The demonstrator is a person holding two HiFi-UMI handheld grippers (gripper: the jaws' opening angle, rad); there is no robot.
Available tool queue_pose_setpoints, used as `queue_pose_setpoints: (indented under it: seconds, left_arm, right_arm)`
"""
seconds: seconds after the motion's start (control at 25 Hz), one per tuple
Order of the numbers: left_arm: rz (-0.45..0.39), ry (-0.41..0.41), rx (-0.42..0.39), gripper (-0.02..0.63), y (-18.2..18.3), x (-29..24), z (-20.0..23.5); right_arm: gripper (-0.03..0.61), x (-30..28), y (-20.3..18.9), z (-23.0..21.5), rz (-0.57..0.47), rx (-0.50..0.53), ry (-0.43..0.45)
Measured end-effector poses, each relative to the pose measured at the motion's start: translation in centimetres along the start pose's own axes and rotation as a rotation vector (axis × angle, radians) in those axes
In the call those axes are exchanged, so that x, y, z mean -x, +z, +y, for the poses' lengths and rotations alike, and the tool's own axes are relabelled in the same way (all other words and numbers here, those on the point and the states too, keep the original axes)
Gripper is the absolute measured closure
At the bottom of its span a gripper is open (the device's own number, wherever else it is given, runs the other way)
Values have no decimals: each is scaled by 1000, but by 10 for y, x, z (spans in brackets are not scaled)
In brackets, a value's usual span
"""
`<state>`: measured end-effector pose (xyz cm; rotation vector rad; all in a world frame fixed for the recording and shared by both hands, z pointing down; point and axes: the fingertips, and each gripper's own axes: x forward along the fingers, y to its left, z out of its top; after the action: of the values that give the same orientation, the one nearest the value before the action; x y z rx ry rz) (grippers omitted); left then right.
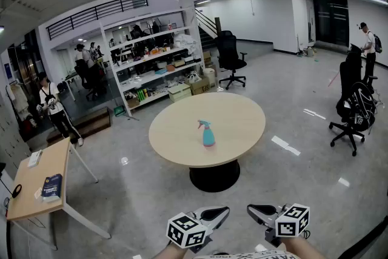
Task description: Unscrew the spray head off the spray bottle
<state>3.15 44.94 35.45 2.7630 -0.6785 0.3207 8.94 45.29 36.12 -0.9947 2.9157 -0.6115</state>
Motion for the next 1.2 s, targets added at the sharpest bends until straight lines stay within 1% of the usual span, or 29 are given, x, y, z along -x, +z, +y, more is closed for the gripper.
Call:
queue_pose_setpoints:
  seconds: [0.2,0.4,0.56,0.64,0.76,0.88,0.96,1.08,1.2]
  left_arm:
    - [-36,-8,42,614,12,-5,46]
    - [-57,-21,50,614,18,-28,103]
    - [-74,-28,59,614,39,-53,178]
    - [-81,-22,61,614,52,-72,226]
    - [-85,-26,92,614,69,-101,302]
    - [-101,-19,99,612,88,-122,372]
    - [-114,-13,109,612,99,-130,411]
    - [-123,-28,104,612,111,-137,450]
    - [-107,-53,65,612,114,-145,465]
  right_arm:
    - [578,-38,13,-26,-8,3,17]
    - [578,-84,18,-76,7,-15,25]
    - [578,-138,38,-130,17,-23,22]
    - [578,-170,60,-167,-4,-14,13]
    - [578,-225,91,-225,-34,8,-10]
    - [578,-278,114,-274,-26,21,-17]
    - [578,-309,128,-297,-18,30,-20]
    - [578,-344,143,-315,-11,44,-5]
    - [578,-361,149,-324,7,74,8]
